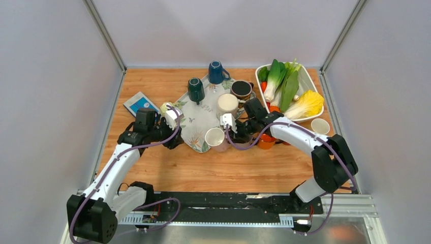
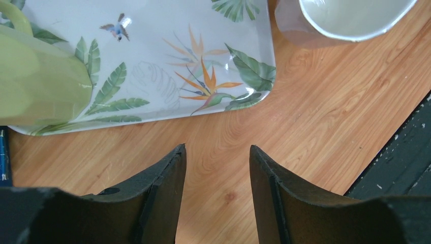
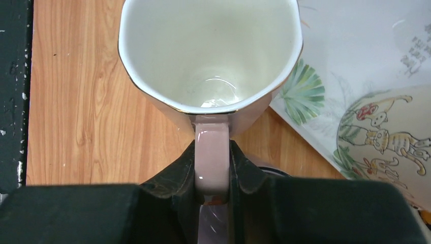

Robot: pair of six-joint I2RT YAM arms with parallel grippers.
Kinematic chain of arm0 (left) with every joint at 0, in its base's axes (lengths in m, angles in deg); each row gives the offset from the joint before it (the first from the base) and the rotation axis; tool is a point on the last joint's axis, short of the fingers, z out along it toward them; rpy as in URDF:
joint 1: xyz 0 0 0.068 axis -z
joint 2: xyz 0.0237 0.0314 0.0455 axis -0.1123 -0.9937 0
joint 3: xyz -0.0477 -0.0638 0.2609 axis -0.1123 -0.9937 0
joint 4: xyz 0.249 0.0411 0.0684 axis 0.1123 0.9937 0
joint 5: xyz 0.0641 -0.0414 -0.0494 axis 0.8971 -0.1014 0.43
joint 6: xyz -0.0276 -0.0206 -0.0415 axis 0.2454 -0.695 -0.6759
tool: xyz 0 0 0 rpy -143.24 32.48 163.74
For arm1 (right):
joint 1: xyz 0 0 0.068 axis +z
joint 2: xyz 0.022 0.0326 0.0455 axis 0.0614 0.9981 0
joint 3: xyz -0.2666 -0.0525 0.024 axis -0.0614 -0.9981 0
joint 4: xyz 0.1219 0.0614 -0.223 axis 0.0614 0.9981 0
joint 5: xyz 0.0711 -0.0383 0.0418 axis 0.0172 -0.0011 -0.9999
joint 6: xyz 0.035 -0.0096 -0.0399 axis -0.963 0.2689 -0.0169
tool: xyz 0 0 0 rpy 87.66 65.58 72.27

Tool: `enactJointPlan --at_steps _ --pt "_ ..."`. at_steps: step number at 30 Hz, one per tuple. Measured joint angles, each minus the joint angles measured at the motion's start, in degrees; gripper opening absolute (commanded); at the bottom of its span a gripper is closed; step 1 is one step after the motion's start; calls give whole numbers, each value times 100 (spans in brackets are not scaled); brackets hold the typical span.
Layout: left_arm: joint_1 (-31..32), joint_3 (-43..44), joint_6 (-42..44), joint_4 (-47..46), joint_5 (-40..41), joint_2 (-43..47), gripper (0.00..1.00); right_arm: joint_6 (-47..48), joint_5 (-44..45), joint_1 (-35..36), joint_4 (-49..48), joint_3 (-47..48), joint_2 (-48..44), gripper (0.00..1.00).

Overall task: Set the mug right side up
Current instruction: Place the cup at the center of the board.

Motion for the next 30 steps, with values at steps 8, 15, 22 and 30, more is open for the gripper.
enactJointPlan --at_steps 8,15,22,30 --pt "0 -24 -382 -431 -20 -149 55 492 -74 348 -125 -457 -439 0" --pt "0 -24 -420 -511 -70 -365 54 214 83 474 -516 -1231 -1029 0" --pt "0 -22 -455 -562 -138 -627 53 -616 531 490 -1362 -2055 -1545 0" --pt "0 76 -448 -535 -138 -737 53 -1270 872 511 -2304 -2428 -1510 5"
